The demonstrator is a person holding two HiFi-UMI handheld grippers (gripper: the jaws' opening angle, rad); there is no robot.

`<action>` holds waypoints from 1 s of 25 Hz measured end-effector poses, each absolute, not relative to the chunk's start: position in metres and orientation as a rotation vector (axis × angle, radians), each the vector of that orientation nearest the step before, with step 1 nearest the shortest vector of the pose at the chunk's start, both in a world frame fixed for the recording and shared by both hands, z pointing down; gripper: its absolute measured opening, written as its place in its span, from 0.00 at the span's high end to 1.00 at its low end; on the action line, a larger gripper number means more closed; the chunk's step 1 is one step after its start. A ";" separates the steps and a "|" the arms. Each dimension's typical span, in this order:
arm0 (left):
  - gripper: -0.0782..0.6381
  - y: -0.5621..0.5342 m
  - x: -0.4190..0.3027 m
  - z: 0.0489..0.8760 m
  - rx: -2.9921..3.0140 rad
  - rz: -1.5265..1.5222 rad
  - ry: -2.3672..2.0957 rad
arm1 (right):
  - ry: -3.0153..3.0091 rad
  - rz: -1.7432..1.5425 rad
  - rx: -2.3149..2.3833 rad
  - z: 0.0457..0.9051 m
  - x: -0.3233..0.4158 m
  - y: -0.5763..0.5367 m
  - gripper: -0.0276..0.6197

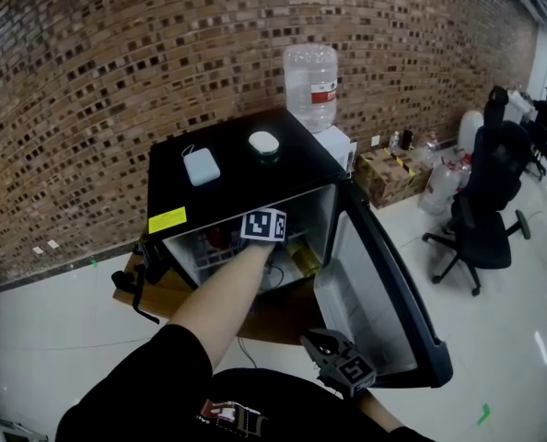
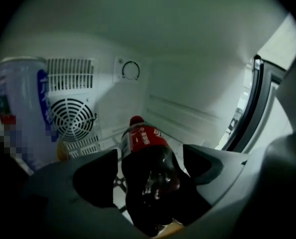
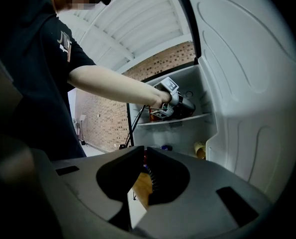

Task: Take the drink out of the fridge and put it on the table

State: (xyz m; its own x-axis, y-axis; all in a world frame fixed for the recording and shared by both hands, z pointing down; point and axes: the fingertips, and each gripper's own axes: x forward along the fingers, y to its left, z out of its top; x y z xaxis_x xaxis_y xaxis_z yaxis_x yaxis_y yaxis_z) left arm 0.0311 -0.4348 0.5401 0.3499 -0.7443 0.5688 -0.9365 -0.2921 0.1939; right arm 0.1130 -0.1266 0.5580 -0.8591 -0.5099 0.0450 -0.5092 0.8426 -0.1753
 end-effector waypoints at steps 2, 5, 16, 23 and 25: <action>0.36 -0.436 0.032 0.541 2.155 0.563 -1.454 | 3.006 -0.289 -0.842 0.558 0.114 -0.128 0.90; 0.42 -0.433 0.033 0.541 2.182 0.593 -1.427 | 3.002 -0.299 -0.852 0.557 0.115 -0.130 0.90; 0.44 -0.388 0.045 0.531 2.318 0.612 -1.259 | 3.020 -0.292 -0.859 0.565 0.116 -0.136 0.90; 0.45 -0.362 0.036 0.513 2.438 0.340 -1.177 | 3.029 -0.332 -0.869 0.571 0.114 -0.141 0.90; 0.45 -0.351 0.038 0.506 2.499 0.255 -1.132 | 3.029 -0.338 -0.873 0.572 0.113 -0.143 0.90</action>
